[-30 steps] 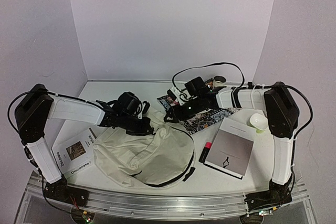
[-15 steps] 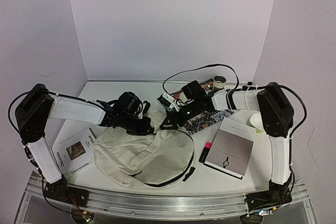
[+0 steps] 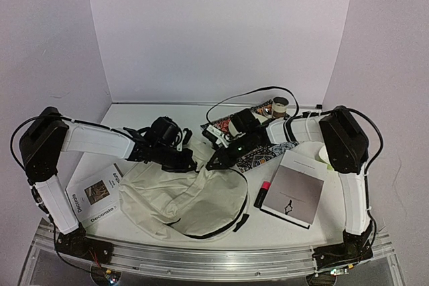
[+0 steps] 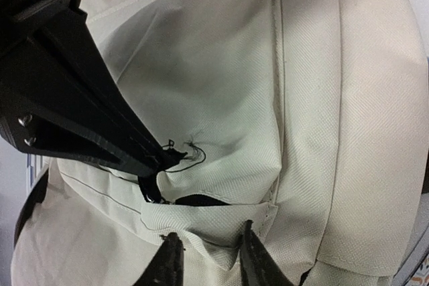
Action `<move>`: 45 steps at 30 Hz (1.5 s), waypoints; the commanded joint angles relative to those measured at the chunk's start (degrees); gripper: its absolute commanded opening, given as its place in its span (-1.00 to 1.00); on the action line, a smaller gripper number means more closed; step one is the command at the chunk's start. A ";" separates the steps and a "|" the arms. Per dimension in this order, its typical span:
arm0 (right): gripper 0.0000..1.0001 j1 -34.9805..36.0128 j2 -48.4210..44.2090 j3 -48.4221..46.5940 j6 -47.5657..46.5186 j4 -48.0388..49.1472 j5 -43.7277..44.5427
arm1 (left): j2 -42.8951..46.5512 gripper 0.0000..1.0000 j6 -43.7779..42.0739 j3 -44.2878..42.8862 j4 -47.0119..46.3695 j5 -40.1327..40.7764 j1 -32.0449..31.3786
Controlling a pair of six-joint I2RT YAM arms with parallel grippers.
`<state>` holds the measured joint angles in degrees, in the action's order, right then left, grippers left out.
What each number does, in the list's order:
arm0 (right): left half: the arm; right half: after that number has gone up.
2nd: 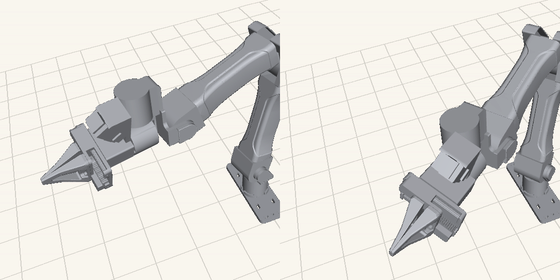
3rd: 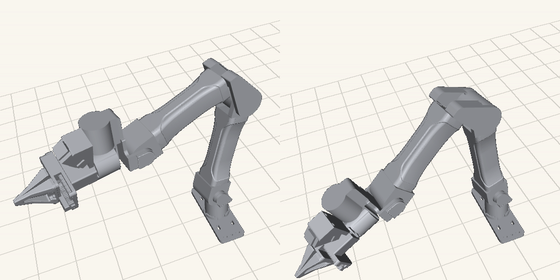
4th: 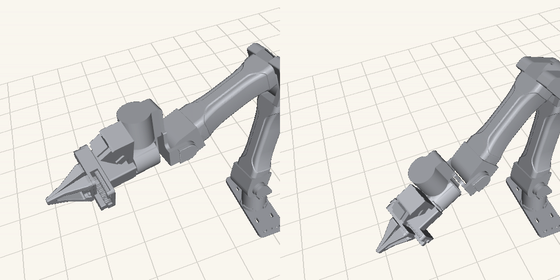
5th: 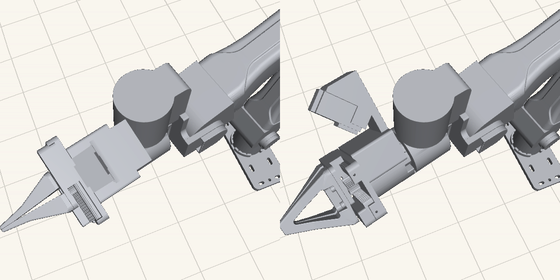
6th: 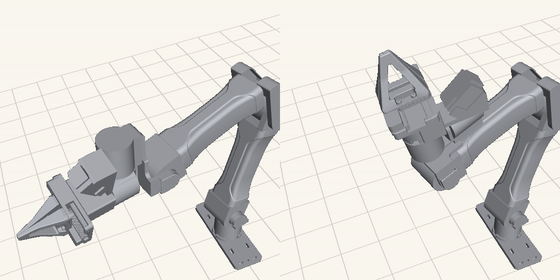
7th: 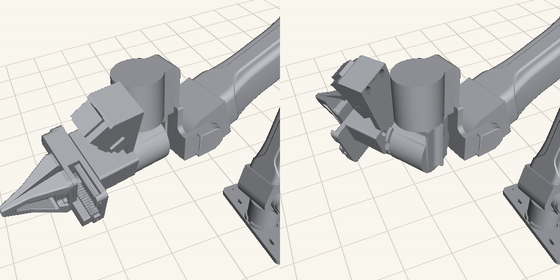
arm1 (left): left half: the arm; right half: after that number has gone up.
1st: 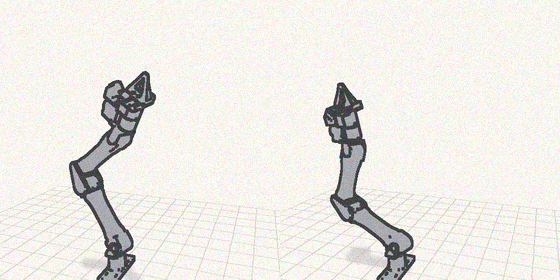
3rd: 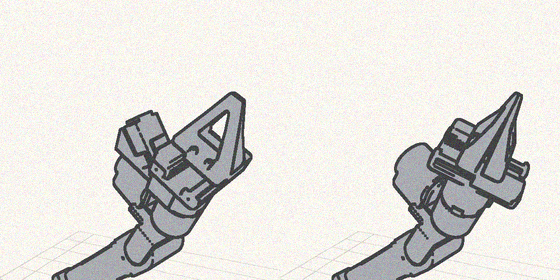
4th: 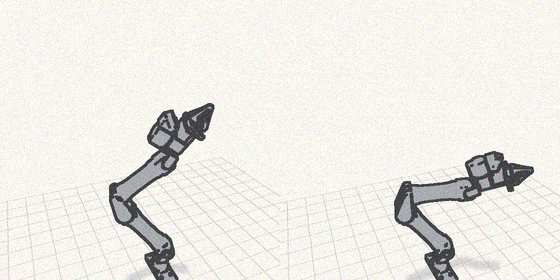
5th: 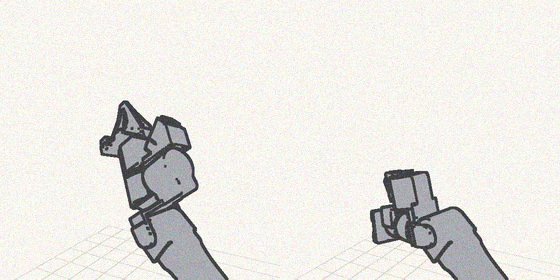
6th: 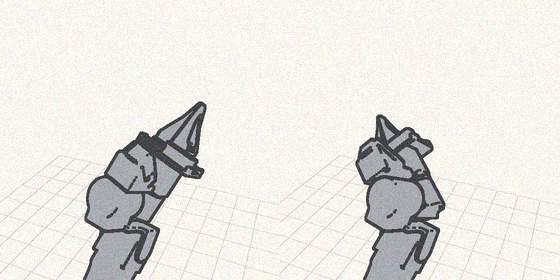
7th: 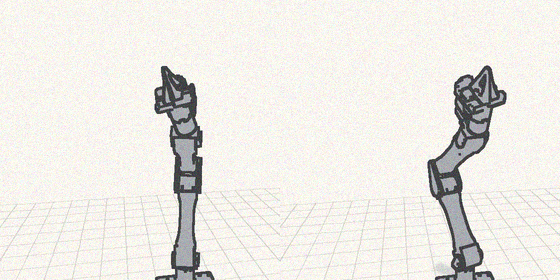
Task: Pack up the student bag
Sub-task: Unzip the lower front pocket of the student bag.
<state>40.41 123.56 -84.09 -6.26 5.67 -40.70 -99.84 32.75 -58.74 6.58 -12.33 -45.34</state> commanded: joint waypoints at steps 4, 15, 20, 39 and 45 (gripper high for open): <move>-0.32 0.41 1.71 -2.47 -0.14 -1.89 0.71 | 1.20 -1.00 -0.95 -1.55 -0.17 -1.01 -0.10; -0.95 0.36 1.60 -1.93 -0.24 -1.87 1.86 | 2.57 -1.00 -0.68 -0.32 -0.14 -1.64 -0.15; -1.00 -0.31 -0.05 -1.77 0.50 -1.81 1.24 | 5.47 -1.00 0.87 4.01 0.65 -1.40 -0.13; -1.00 -2.20 -5.88 1.61 9.65 6.31 5.12 | 26.00 -1.00 6.96 20.06 15.08 4.49 -0.10; -1.00 -2.84 -6.57 2.26 12.83 8.46 9.43 | 34.10 -1.00 10.28 20.68 25.65 8.67 -0.04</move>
<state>40.25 120.78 -82.35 3.02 11.00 -37.66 -71.61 39.96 -38.85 19.89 -8.62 -45.46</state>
